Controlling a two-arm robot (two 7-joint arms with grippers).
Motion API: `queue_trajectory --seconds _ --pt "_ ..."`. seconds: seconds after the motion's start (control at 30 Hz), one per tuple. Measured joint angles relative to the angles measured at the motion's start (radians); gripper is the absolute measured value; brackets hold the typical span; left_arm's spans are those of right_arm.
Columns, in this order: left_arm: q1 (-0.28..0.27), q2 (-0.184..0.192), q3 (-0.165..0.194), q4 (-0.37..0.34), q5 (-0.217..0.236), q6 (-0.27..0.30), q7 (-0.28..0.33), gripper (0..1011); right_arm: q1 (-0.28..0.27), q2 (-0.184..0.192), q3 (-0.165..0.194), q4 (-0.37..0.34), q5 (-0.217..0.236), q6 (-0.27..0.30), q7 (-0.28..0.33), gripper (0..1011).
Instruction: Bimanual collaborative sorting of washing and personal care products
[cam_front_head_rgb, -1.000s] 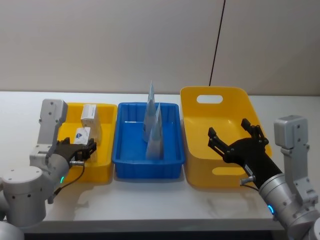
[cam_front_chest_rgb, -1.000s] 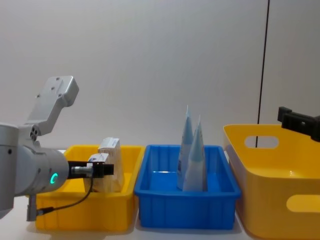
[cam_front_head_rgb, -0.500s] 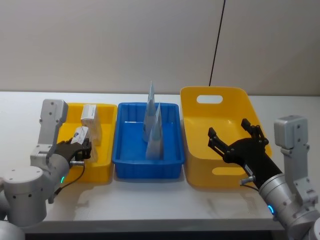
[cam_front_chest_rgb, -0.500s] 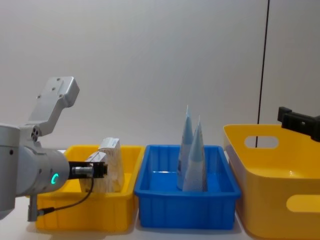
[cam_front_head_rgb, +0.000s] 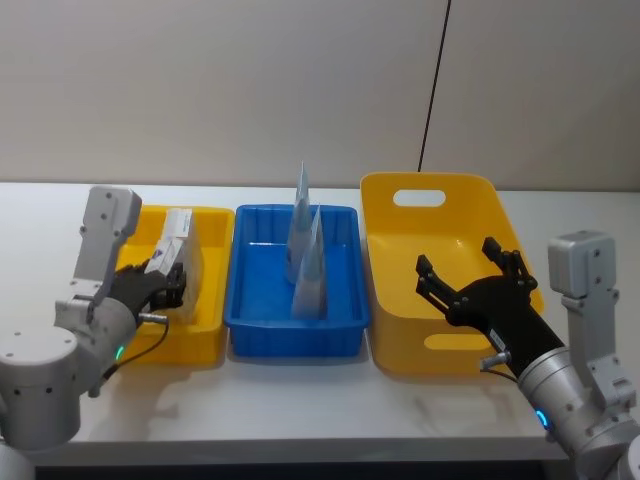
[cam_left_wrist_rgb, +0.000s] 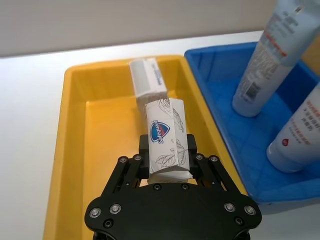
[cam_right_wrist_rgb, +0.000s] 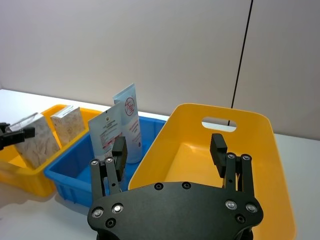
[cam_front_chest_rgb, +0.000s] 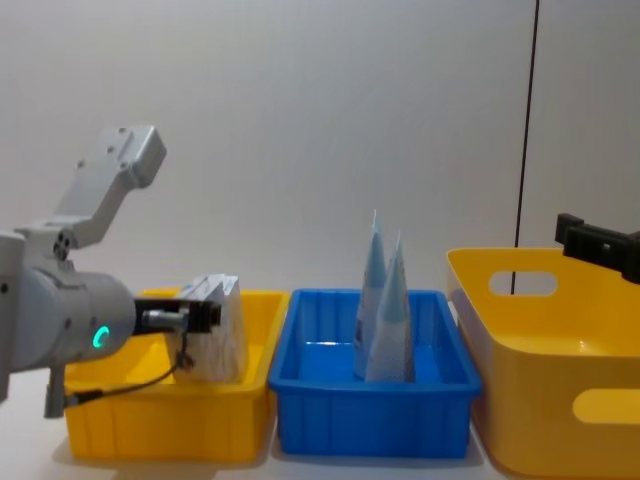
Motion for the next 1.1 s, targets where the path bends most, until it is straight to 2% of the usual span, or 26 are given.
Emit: queue_trajectory --seconds 0.23,0.63,1.1 --pt "0.001 0.049 0.019 -0.063 0.015 -0.024 -0.065 360 0.000 0.000 0.000 0.000 0.000 0.000 0.000 1002" --pt "-0.012 0.146 0.040 -0.168 0.021 -0.059 -0.216 360 0.000 0.000 0.000 0.000 0.000 0.000 0.000 1002" --pt "-0.029 0.258 0.072 -0.248 -0.004 -0.098 -0.410 360 0.000 0.000 0.000 0.000 0.000 0.000 0.000 1002"
